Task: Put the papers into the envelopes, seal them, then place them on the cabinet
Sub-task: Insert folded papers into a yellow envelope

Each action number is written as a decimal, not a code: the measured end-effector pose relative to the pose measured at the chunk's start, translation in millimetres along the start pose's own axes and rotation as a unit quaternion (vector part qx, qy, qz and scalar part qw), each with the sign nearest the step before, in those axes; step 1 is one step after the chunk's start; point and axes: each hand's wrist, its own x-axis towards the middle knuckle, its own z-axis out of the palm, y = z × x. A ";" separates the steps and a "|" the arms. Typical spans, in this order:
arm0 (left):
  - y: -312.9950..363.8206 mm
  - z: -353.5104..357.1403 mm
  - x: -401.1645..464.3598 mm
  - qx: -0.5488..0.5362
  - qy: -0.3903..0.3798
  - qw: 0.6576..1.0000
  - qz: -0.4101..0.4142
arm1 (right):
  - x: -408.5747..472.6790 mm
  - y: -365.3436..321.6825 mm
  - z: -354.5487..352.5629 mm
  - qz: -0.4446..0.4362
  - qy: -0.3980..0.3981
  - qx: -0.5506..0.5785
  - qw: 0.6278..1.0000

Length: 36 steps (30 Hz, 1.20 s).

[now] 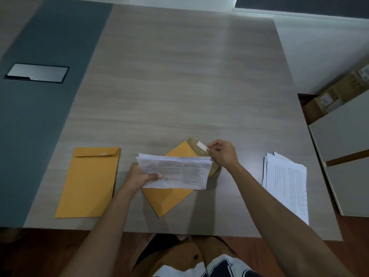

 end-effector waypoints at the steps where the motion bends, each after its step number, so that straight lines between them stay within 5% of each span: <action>1: 0.8 0.0 0.1 0.004 0.000 1.000 -0.002 | 3.1 0.2 -2.3 0.020 0.012 0.046 0.999; 3: 2.5 0.9 0.6 0.007 -0.002 1.000 -0.004 | 12.0 1.2 -8.9 0.039 0.063 0.090 0.993; 11: 18.2 15.8 1.3 -0.018 -0.005 1.000 -0.002 | 13.3 7.8 -40.5 -0.051 0.173 -0.095 0.979; 13: 25.6 23.4 3.5 -0.020 -0.010 1.000 0.000 | -5.1 -0.2 -43.2 -0.054 0.095 0.060 0.992; 15: 32.8 32.2 7.1 -0.016 -0.005 1.000 0.008 | -25.8 -6.1 -46.9 -0.046 -0.061 0.242 0.967; 18: 42.4 44.5 10.8 -0.021 0.016 0.999 0.025 | -41.8 1.2 -46.6 -0.062 -0.204 0.318 0.924; 22: 44.4 50.6 7.3 -0.034 0.037 0.998 0.045 | -60.5 11.9 -40.1 -0.043 -0.279 0.396 0.874; 28: 37.1 39.1 -3.7 -0.014 0.023 0.999 0.047 | -83.3 12.2 -26.5 -0.110 -0.144 0.234 0.955; 31: 41.0 35.8 -9.6 -0.001 0.009 0.999 0.053 | -85.5 5.5 -17.8 -0.112 -0.086 0.203 0.969; 36: 38.3 28.2 -16.0 0.028 0.016 0.997 0.068 | -89.7 2.6 -7.5 -0.149 -0.102 0.146 0.973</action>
